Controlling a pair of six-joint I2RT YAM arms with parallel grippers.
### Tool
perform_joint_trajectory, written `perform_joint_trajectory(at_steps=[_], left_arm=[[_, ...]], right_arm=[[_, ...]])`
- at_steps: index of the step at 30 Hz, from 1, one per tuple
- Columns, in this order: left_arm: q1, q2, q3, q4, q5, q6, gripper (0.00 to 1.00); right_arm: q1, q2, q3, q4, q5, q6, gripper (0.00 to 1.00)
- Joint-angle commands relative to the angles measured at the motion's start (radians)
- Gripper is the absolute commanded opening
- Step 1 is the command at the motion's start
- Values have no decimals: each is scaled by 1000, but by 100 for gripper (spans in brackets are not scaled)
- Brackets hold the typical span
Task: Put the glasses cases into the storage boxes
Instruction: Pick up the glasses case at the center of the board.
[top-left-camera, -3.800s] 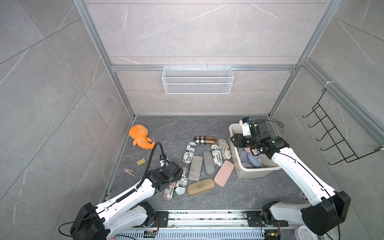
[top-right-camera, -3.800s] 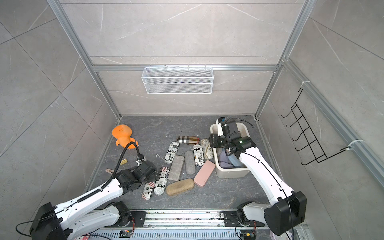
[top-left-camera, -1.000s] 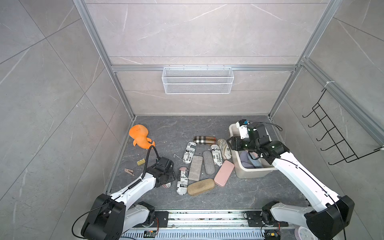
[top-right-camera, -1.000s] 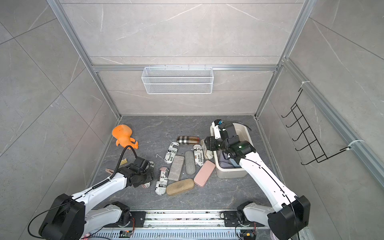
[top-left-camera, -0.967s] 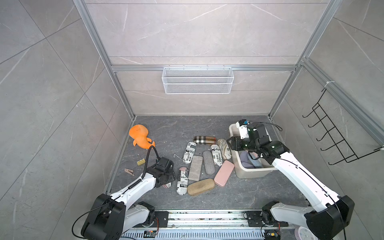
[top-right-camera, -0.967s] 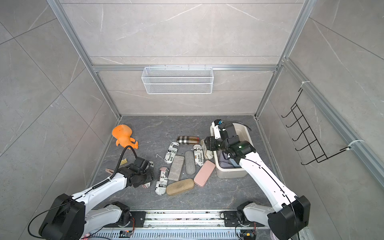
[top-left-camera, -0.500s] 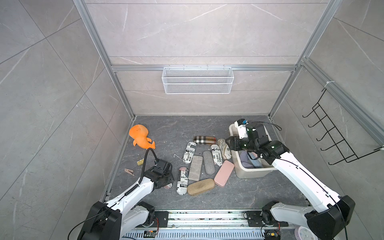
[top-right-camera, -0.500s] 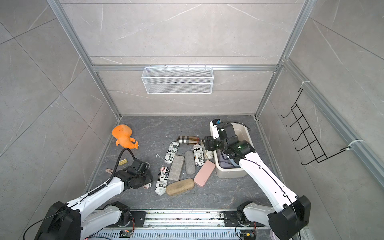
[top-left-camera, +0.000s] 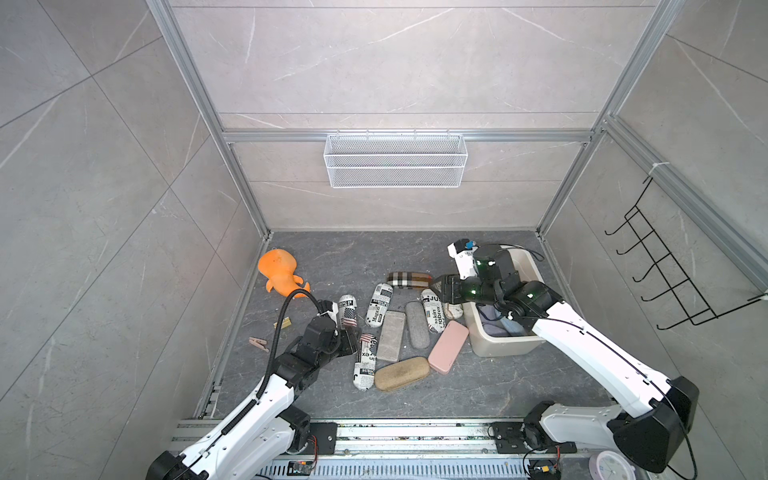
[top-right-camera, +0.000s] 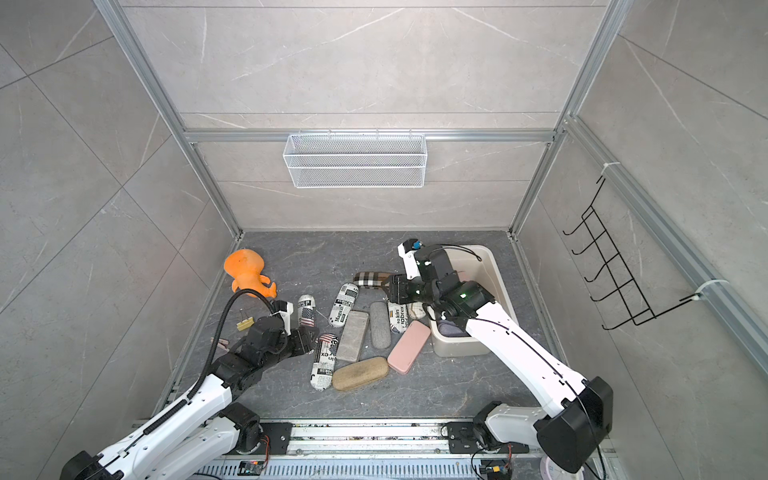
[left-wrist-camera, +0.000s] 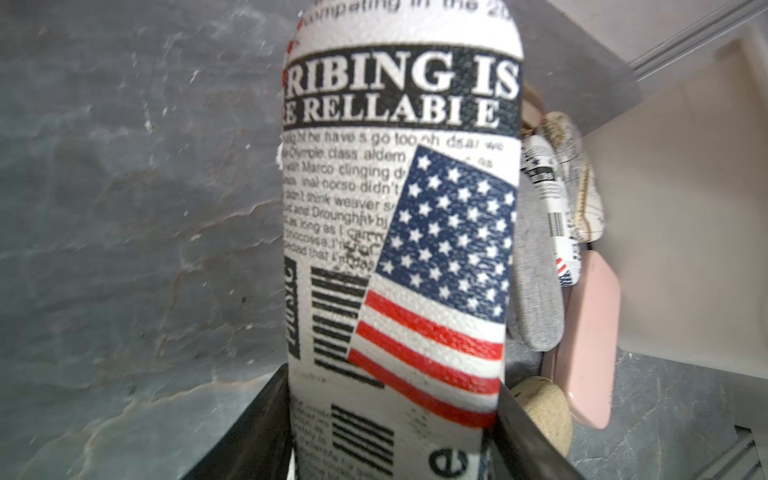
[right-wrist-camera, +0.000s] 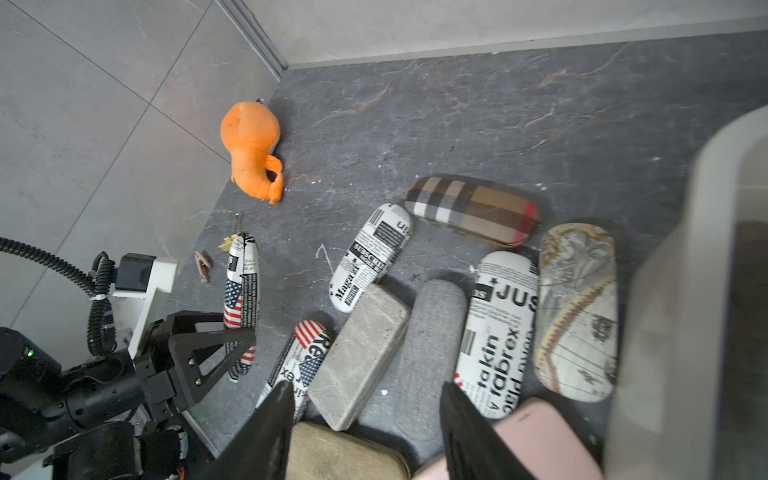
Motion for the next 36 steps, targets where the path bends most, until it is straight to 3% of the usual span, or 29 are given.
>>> perform_joint_trajectory(at_steps=[1,9,17,23,36], left_arm=[[-26,24,-1,246,60,81,48],[-147,143,85,370,53,134,48],[-200,165,115,423,38,119,48],[-204,141,99,445,44,98,48],[-204,128,97,469,32,91,48]], right_arm=[[52,54,7,123,-15,120,57],[190,157,76,176,51,126,63],[231,203,85,219,120,151,66],[244,198,61,243,163,187,62],[256,265,78,284,135,219,47]])
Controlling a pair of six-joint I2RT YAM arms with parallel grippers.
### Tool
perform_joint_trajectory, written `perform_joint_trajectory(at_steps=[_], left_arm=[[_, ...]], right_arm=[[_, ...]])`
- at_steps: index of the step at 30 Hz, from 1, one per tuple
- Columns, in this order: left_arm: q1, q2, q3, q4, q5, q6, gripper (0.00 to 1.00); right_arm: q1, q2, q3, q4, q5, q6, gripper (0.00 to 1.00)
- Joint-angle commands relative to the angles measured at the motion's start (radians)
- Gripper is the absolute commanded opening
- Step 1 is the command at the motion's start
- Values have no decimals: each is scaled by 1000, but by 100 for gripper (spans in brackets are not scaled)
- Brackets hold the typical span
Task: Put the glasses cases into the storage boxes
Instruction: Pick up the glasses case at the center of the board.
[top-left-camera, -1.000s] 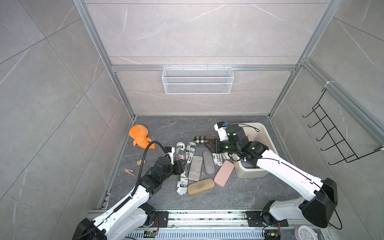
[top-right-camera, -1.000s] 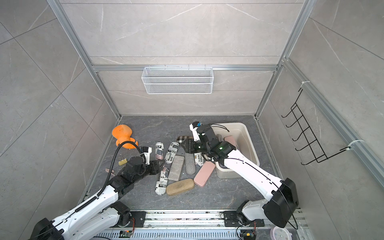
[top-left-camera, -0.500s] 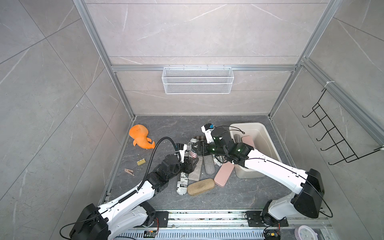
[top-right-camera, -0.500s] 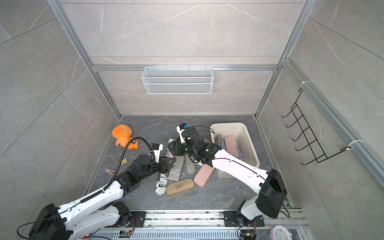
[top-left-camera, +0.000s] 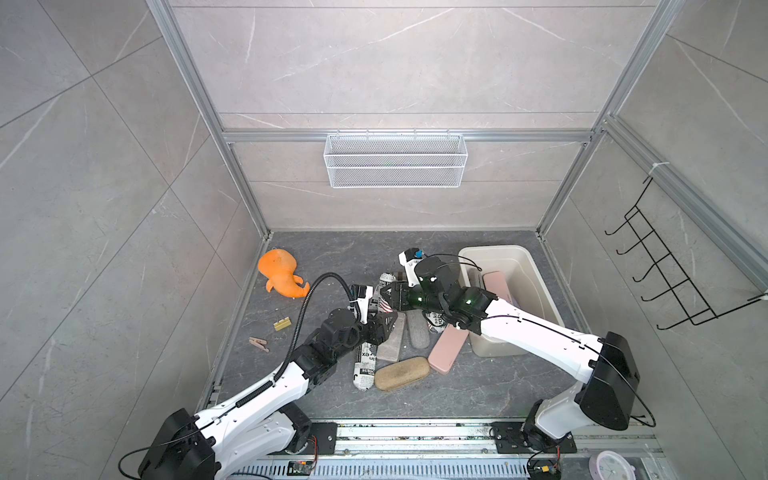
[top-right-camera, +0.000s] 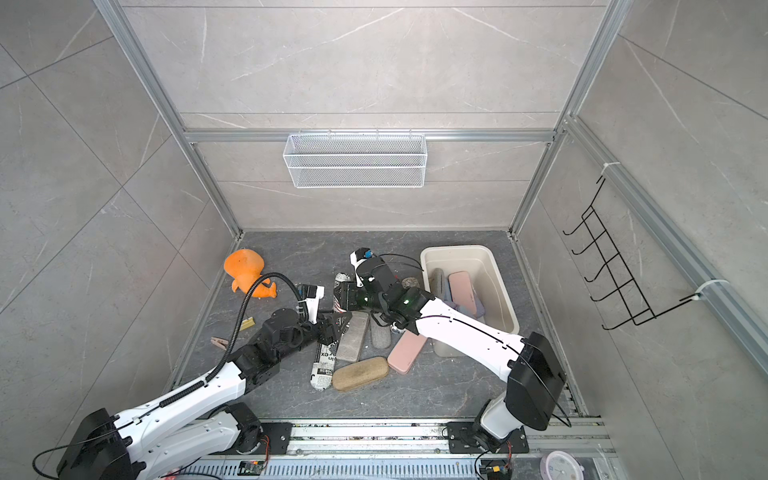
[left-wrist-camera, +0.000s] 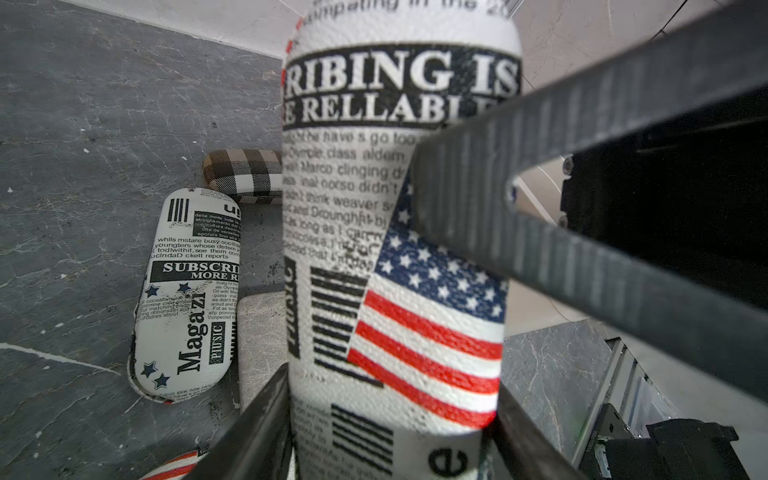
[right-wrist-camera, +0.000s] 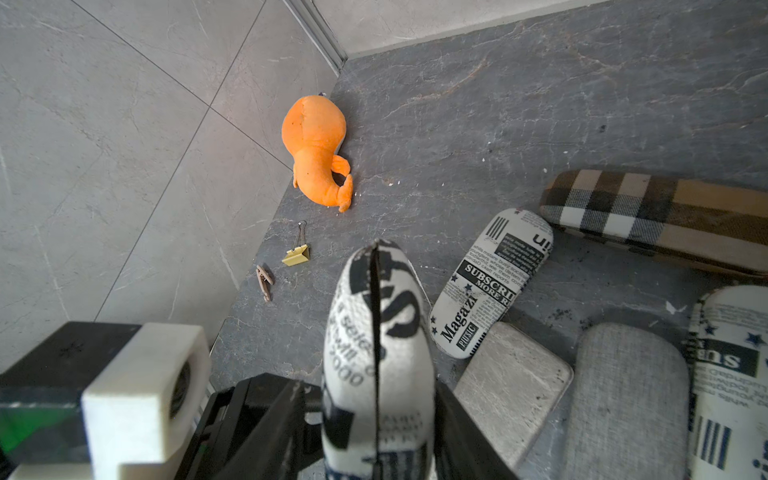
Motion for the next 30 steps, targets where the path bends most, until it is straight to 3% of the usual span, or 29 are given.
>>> perform_joint_trajectory(at_steps=[1,8,11,21,30], left_arm=[[-4,-30,20,84,-11,-5,48],[-4,-47,10,71,-13,-12,49],[-4,-61,0,61,-24,-14,53],[-4,-136,-47,23,-55,-7,93],[-4,-268,-101,-79,-90,-65,97]], right_arm=[[8,17,10,29,5,17,45],[11,26,10,47,3,17,37],[10,38,21,48,-14,12,35],[10,45,33,69,23,-3,33],[-8,36,115,-2,133,-73,32]])
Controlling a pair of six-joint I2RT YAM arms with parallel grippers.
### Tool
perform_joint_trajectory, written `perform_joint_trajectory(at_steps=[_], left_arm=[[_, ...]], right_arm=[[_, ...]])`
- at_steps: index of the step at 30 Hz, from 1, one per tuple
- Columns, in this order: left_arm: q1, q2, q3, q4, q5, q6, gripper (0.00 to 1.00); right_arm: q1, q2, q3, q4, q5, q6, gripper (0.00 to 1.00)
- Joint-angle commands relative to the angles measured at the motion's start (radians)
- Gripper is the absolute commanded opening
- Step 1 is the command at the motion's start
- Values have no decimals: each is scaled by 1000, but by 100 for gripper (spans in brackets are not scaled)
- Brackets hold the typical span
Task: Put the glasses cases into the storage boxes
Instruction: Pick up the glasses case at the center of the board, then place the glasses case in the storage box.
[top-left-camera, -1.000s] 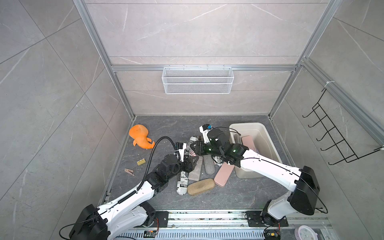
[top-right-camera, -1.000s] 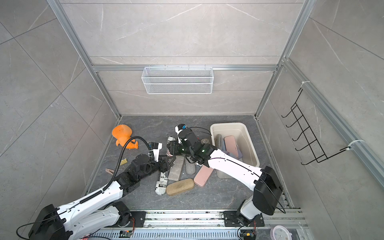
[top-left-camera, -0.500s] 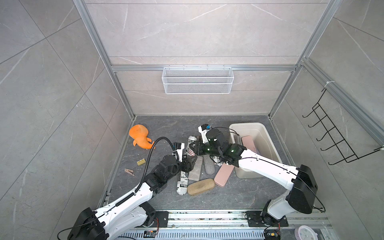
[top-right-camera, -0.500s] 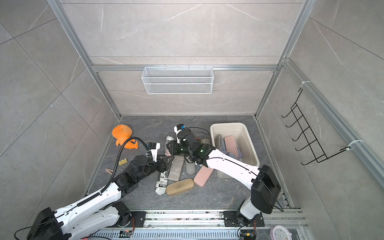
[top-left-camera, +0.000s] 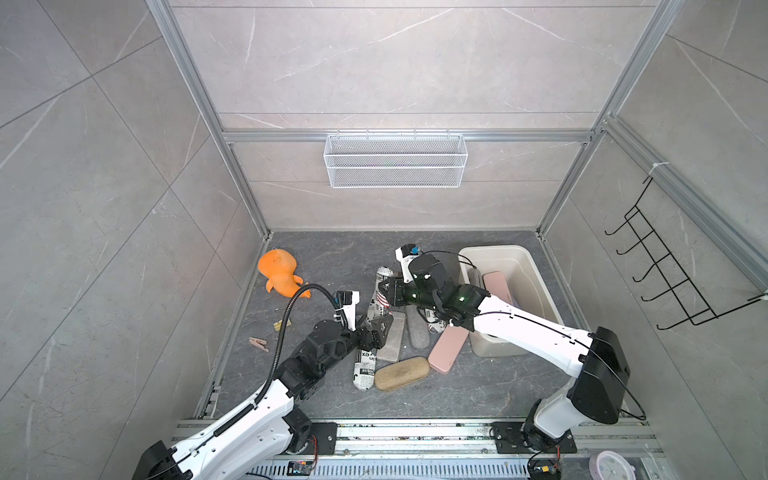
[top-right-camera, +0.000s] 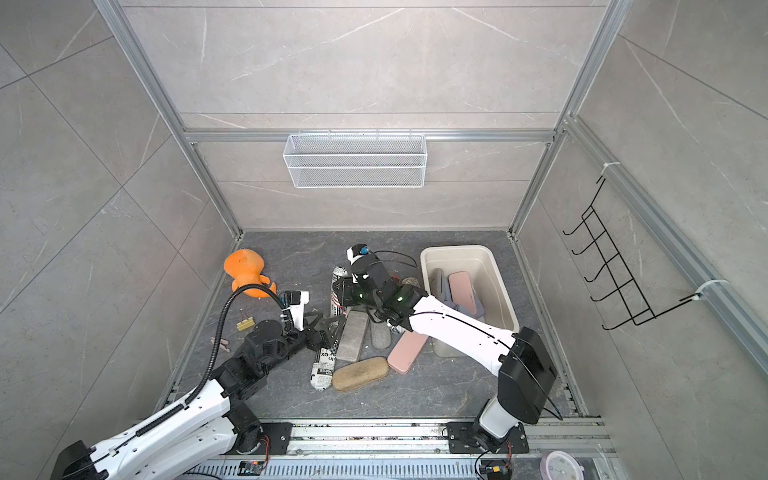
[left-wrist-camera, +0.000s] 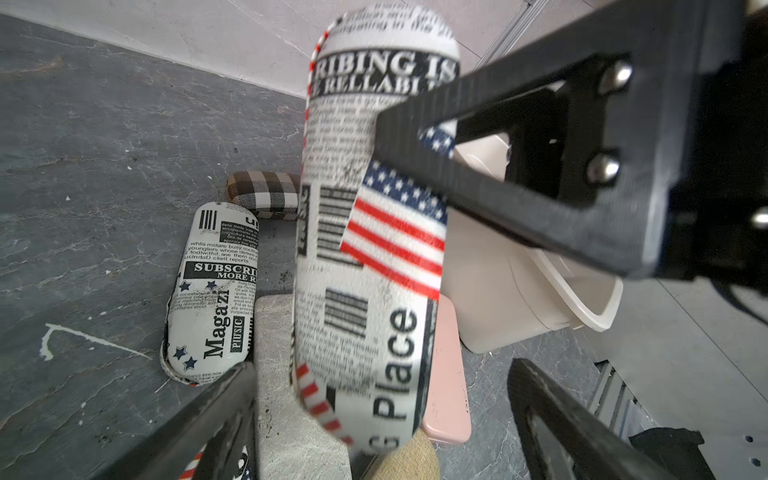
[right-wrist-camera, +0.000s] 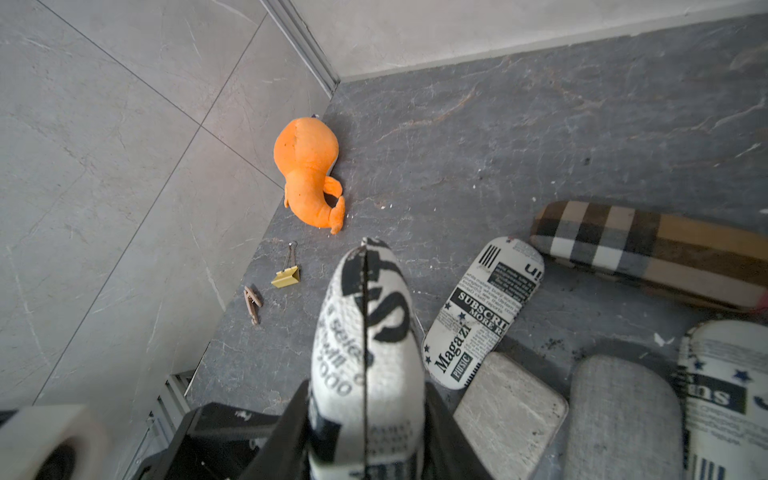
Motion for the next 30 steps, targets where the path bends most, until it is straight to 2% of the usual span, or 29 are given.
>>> perform_joint_trajectory(at_steps=[1,8,12,17,23,27,30], left_arm=[[-4,-68,-13,-48,-38,-34,97],[-4,-199,-61,-164,-127,-66,96],[-4,-241,-95,-179,-154,-79,96],[-4,-245,-103,-181,-181,-74,97],[-3,-209,-94,-186,-202,-77,98],[-3,-151,-46,-365,-407,-217,98],[-3,-120,-10,-444,-450,-237,98]], right_arm=[[-19,-18,52,-26,59,-46,32],[-109,-144,20,-150,134,-138,32],[-251,-270,-25,-238,129,-189,32],[-412,-359,-4,-386,203,-274,31],[-517,-322,28,-509,329,-343,33],[-533,-267,-4,-503,379,-348,31],[-554,-246,-21,-456,401,-379,31]])
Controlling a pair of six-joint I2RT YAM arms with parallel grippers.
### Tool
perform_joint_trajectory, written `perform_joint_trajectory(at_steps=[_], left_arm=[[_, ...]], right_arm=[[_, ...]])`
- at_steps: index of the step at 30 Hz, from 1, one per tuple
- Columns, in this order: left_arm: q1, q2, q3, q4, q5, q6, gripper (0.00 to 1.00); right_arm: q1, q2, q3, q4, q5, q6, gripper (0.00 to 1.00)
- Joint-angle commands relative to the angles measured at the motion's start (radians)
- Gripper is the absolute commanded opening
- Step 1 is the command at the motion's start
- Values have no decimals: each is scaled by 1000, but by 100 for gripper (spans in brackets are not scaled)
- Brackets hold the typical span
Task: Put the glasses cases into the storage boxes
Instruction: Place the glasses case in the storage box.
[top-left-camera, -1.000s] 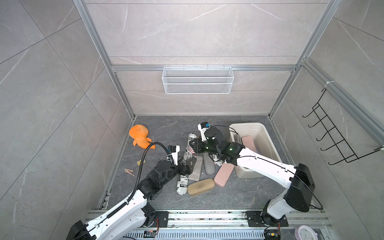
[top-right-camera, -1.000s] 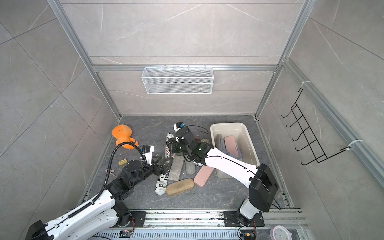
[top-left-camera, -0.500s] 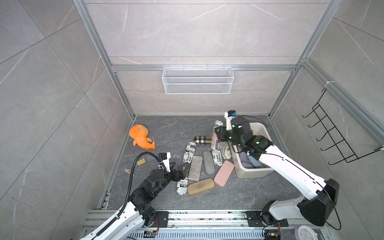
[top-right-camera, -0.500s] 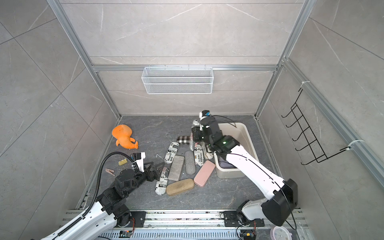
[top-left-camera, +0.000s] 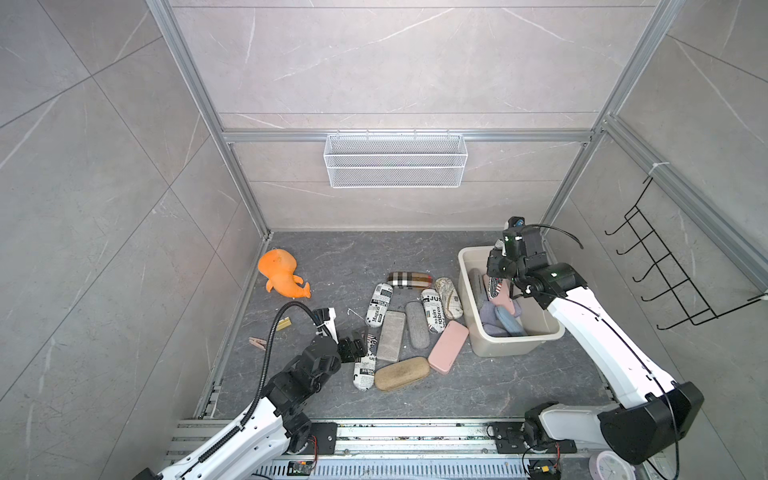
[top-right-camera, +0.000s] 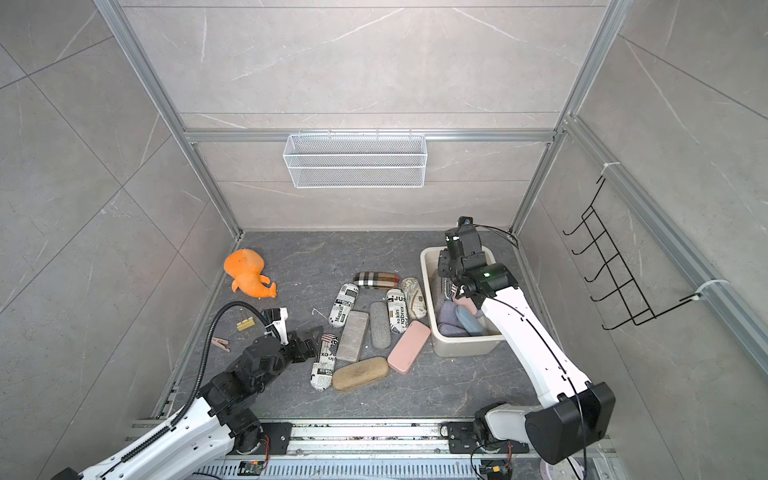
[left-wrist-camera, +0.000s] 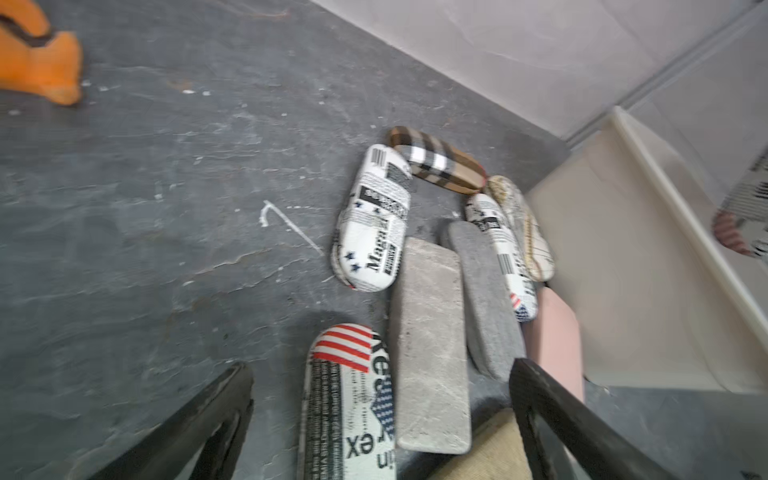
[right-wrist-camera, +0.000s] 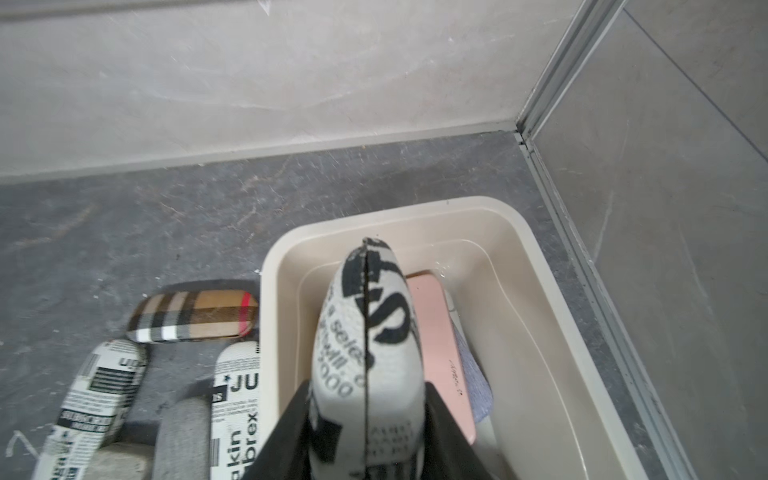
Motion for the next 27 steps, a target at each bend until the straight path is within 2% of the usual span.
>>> perform_joint_trajectory(at_steps=[1,4,11,18,21,27], left_arm=[[-2,18,57,-98,-110,-71,98],[-2,21,53,-85,-112,-88,98],[-2,41,76,-132,-117,-139,98],[-2,29,74,-149,-113,-164,98],[-2,33,82,-140,-96,-160,97],[-2,53,138,-177,-88,-143,97]], right_arm=[[-29,14,-31,55,79,-75,31],[-94,82,25,18,-27,-84,31],[-122,236,70,-14,-176,-110,31],[-138,323,82,-2,-227,-76,32],[-138,357,113,-10,-214,-66,43],[-141,381,145,-30,-258,-47,52]])
